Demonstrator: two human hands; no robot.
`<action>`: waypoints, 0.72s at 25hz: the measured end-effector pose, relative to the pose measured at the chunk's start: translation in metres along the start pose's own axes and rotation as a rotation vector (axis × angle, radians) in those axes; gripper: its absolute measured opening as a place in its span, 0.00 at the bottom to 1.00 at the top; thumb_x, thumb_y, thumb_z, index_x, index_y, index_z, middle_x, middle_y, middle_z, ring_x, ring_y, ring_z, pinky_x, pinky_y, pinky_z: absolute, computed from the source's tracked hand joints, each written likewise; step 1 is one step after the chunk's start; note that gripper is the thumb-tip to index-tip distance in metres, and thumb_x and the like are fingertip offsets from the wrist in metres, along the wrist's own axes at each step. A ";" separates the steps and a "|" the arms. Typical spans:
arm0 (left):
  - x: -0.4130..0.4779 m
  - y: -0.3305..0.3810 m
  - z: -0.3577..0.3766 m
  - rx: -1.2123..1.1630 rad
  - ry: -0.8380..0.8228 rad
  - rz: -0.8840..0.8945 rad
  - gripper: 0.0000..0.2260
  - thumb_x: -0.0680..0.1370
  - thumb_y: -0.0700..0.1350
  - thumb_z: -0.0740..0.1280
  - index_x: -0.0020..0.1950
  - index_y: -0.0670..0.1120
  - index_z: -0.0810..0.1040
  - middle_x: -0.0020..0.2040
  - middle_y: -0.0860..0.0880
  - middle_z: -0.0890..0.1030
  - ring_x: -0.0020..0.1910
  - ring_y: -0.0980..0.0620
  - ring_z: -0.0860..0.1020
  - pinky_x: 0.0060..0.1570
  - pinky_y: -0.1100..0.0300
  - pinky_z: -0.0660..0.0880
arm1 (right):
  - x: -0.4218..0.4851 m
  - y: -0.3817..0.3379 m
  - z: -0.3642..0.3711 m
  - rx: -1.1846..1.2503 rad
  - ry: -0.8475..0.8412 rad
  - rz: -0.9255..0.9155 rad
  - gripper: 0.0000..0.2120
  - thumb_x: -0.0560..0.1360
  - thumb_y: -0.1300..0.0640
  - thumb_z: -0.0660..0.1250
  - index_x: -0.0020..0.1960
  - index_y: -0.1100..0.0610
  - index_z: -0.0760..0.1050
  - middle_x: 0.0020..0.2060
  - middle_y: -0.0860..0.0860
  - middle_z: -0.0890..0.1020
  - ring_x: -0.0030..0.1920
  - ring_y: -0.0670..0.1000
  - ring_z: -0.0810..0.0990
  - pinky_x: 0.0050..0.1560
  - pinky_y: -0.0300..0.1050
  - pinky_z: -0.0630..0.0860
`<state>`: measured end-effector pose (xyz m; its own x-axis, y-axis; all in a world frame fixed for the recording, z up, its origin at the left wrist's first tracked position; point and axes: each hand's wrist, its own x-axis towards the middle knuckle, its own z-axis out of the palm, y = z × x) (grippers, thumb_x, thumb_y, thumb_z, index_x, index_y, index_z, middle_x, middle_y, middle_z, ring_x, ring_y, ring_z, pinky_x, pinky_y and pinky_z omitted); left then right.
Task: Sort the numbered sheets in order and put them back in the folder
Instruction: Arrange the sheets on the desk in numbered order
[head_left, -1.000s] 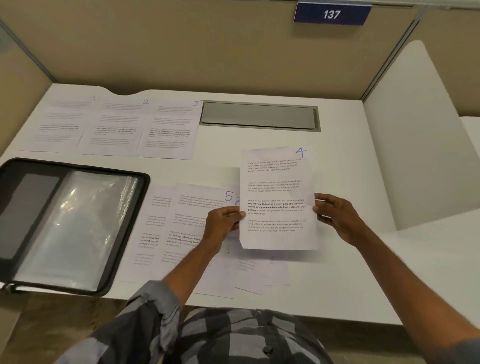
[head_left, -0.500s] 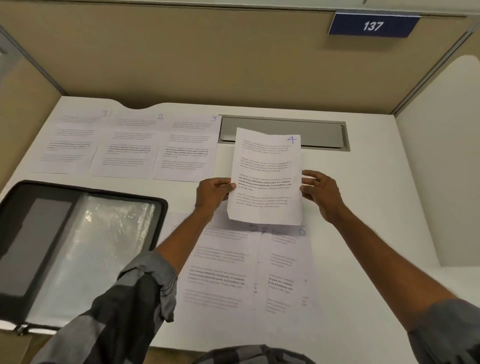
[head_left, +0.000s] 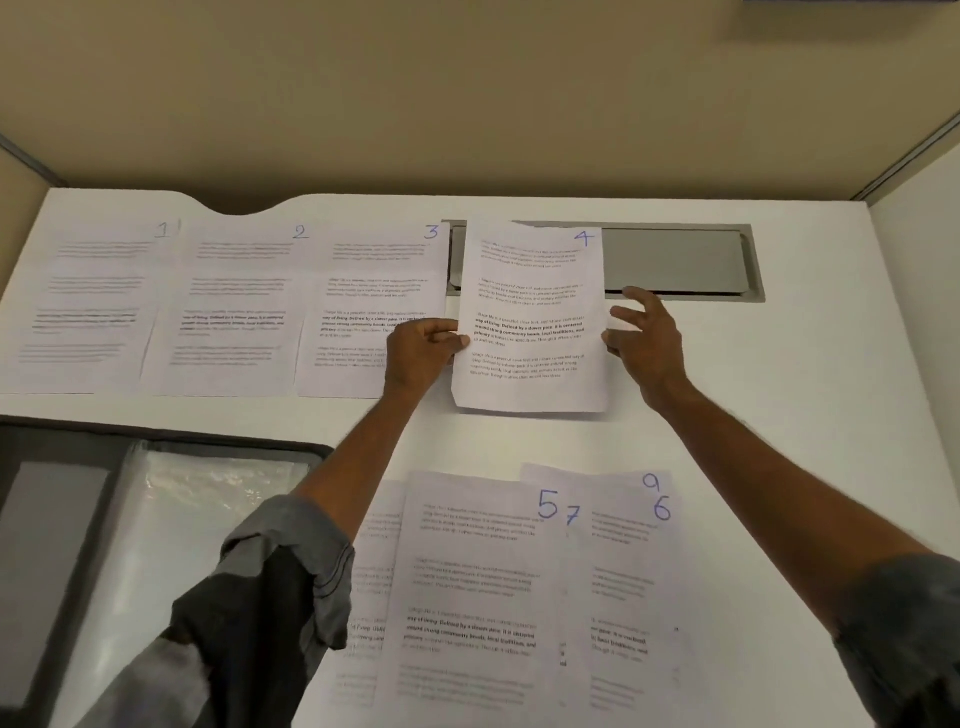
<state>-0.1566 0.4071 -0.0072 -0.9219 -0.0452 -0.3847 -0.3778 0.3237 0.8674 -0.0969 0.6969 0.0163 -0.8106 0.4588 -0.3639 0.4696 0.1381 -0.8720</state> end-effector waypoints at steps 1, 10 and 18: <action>0.007 -0.004 0.002 0.034 0.014 0.015 0.15 0.71 0.40 0.80 0.56 0.41 0.85 0.43 0.47 0.87 0.43 0.51 0.86 0.50 0.57 0.83 | 0.007 0.002 0.005 -0.034 0.012 -0.002 0.25 0.74 0.68 0.69 0.67 0.50 0.75 0.58 0.48 0.81 0.45 0.42 0.83 0.57 0.50 0.82; 0.004 -0.015 0.018 0.301 0.176 0.287 0.19 0.73 0.42 0.79 0.62 0.46 0.79 0.51 0.50 0.77 0.44 0.60 0.73 0.49 0.73 0.72 | 0.015 0.024 0.030 -0.260 0.083 -0.252 0.29 0.77 0.68 0.65 0.76 0.56 0.68 0.72 0.51 0.73 0.61 0.54 0.80 0.63 0.45 0.77; -0.023 -0.046 0.065 0.696 -0.060 0.675 0.24 0.83 0.50 0.63 0.77 0.41 0.69 0.77 0.41 0.69 0.77 0.42 0.65 0.77 0.46 0.62 | -0.014 0.059 0.057 -0.749 -0.232 -0.527 0.32 0.81 0.49 0.67 0.80 0.57 0.62 0.81 0.60 0.58 0.80 0.63 0.56 0.79 0.57 0.56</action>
<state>-0.1128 0.4547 -0.0584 -0.9131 0.3968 0.0932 0.3816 0.7518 0.5378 -0.0780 0.6487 -0.0484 -0.9941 0.0015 -0.1086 0.0597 0.8432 -0.5343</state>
